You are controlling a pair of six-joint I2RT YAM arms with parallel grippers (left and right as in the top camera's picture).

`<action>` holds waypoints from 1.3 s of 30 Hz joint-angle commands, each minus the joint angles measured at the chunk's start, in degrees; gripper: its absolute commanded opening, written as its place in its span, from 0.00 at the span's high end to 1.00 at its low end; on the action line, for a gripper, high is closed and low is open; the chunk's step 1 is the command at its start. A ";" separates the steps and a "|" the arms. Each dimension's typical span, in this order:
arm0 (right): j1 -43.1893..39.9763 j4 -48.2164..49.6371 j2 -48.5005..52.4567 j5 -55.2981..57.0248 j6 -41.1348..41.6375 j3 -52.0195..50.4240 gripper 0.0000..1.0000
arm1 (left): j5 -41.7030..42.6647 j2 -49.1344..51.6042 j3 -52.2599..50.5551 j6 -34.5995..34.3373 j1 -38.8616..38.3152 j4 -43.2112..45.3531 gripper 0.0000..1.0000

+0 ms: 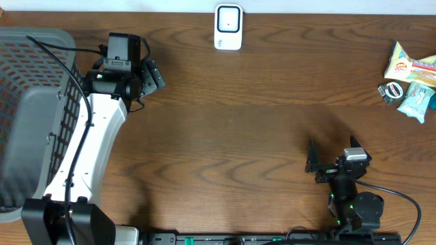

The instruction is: Scan the item barcode

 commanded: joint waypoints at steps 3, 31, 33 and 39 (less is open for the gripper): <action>0.17 -0.24 -0.55 -0.17 0.81 -0.04 0.01 | -0.76 -0.07 -0.26 -0.11 0.24 -0.17 0.02; 0.17 -0.24 -0.52 -0.17 0.81 -0.04 0.01 | -0.79 -13.00 -15.74 -0.09 0.22 -5.07 0.02; 0.17 -0.24 -0.52 -0.17 0.81 -0.04 0.01 | -0.79 -16.15 -19.85 0.37 0.22 -1.64 0.02; 0.17 -0.24 -0.55 -0.17 0.81 -0.04 0.01 | -0.79 -27.91 -34.82 0.81 0.26 8.09 0.02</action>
